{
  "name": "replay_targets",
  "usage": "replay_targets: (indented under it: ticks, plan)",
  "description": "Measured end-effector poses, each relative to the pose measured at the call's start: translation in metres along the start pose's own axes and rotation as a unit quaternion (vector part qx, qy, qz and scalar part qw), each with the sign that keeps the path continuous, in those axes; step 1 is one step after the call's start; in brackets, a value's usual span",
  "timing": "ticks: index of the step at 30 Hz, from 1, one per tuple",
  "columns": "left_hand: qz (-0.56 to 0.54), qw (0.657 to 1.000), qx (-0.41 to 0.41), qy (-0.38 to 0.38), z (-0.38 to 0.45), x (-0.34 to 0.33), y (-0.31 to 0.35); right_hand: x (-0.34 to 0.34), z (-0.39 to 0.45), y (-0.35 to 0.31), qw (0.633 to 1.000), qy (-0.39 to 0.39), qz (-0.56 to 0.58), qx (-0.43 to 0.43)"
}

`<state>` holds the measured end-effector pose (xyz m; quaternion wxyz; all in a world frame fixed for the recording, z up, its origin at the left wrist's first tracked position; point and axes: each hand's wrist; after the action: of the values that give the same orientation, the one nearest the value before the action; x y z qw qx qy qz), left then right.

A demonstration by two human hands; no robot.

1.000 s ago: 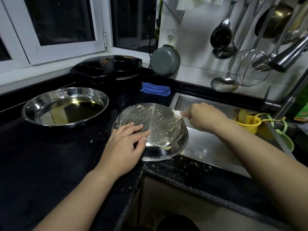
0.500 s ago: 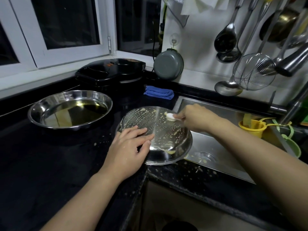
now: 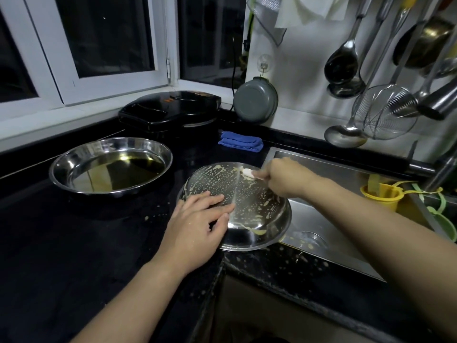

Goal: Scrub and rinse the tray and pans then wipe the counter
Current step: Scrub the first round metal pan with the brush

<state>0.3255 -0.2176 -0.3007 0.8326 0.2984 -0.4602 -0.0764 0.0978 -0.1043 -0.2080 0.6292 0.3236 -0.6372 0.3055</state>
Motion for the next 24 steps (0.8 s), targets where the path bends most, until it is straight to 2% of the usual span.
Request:
replay_targets:
  ticks: [4,6,9,13,17,19,21,24]
  plan:
    - [0.003,1.0,0.001,-0.003,0.001,0.0,-0.001,0.008,0.016,0.009,0.999,0.01,-0.029,-0.037]
    - [0.003,1.0,0.0,-0.006,0.0,-0.001,-0.002,0.005,0.018,0.003,0.999,0.011,-0.044,-0.022]
    - [0.003,1.0,0.002,-0.003,0.002,-0.001,-0.002,0.002,0.027,-0.01,1.0,-0.003,0.004,0.001]
    - [0.004,1.0,-0.001,-0.006,0.001,-0.001,-0.003,0.009,0.036,-0.003,0.997,0.014,-0.027,-0.076]
    - [0.007,1.0,0.0,-0.005,0.003,0.0,-0.002,0.003,0.035,-0.032,0.999,-0.015,-0.002,0.038]
    - [0.011,1.0,0.001,-0.008,0.003,0.0,-0.001,0.005,0.041,-0.032,1.0,-0.005,-0.006,0.023]
    - [0.01,1.0,0.002,-0.008,0.002,-0.001,-0.002,0.003,0.047,-0.029,0.999,0.022,-0.027,-0.028]
    - [0.009,1.0,0.003,-0.011,0.002,0.001,-0.002,-0.005,0.049,-0.048,0.999,0.002,-0.008,0.037]
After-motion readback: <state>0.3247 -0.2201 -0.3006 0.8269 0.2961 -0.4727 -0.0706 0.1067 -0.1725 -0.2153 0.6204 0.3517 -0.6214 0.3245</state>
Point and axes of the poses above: each hand's wrist, its own z-axis towards the middle knuckle, its own x-axis out of the back of the hand, y = z × x, and after that the axes turned 2 degrees about -y, right-handed
